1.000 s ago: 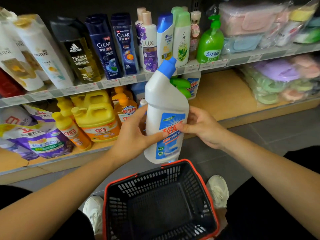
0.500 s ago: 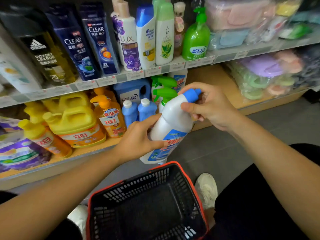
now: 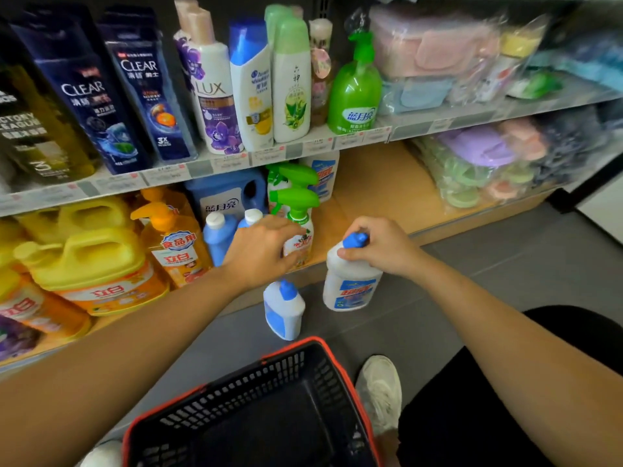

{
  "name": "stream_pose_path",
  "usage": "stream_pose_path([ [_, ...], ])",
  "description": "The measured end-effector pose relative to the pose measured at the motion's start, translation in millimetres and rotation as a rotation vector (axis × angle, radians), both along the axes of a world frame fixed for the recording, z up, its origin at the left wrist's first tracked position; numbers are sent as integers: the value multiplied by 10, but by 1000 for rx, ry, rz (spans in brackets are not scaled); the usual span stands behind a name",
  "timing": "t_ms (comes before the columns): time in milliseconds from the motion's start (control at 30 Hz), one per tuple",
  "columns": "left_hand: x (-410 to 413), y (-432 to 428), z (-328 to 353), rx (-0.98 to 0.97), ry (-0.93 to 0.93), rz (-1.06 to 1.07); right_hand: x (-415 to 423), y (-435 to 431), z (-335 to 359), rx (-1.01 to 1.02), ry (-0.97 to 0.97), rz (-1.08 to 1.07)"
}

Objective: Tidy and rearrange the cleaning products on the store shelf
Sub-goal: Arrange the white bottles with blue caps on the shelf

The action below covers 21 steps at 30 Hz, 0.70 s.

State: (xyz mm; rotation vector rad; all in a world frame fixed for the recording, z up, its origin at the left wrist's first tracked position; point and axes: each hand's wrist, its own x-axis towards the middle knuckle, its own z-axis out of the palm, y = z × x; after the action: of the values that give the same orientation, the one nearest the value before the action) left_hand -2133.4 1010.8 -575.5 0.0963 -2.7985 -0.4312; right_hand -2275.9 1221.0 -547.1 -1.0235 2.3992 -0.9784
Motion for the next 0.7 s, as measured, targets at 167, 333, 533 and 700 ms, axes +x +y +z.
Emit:
stream_pose_path([
  [167, -324, -73, -151, -166, 74, -1, -160, -31, -604, 177, -146, -102],
  [333, -469, -127, -259, -295, 182, 73, -124, -108, -1052, 250, -184, -42],
  [533, -524, -287, -484, -257, 293, 94, -257, -360, -1134, 259, -338, 12],
  [700, -580, -311, -537, -186, 373, 153, -733, -444, -891, 277, -267, -94],
])
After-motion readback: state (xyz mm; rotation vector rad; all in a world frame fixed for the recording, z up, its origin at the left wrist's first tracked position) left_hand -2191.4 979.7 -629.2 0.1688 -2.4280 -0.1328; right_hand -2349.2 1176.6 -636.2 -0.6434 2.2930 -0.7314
